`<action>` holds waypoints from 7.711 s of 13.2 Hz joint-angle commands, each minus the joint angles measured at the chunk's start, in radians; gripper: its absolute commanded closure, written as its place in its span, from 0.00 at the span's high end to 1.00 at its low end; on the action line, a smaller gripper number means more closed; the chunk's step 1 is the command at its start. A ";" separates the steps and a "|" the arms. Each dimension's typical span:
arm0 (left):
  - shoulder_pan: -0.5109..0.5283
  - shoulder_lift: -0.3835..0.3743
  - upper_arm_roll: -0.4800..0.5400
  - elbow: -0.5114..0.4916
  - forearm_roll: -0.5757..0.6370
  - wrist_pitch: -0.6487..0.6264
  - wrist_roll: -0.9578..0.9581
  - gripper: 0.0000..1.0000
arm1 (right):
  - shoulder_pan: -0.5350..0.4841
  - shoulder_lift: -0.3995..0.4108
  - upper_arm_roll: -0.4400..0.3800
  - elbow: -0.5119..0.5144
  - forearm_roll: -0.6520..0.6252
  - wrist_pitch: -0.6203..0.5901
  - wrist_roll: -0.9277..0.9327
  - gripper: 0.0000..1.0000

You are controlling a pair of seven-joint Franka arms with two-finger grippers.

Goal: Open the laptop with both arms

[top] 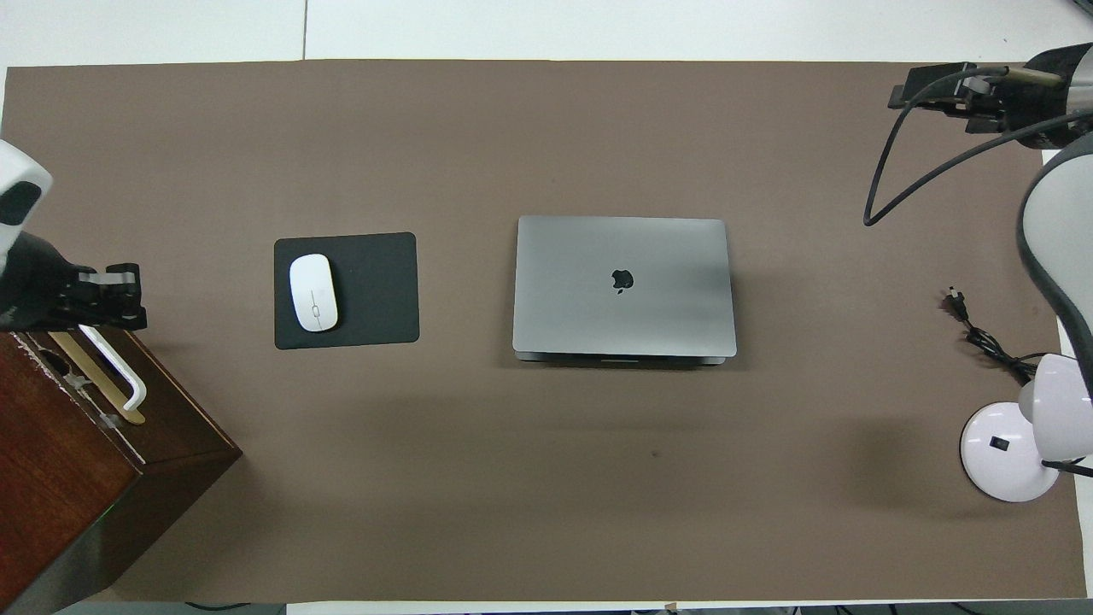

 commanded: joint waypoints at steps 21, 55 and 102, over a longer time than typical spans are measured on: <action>-0.314 -0.155 -0.012 -0.670 -0.580 0.798 -0.610 0.00 | 0.601 -0.077 -0.226 -0.555 0.962 0.763 0.182 1.00; -0.620 0.325 -0.010 -0.469 -1.835 1.249 -0.915 0.00 | 0.532 -0.324 0.153 -0.925 1.199 1.119 0.198 1.00; -0.577 0.375 -0.010 -0.468 -1.905 1.237 -0.695 0.00 | 0.516 -0.143 0.104 -0.797 1.240 1.024 0.139 1.00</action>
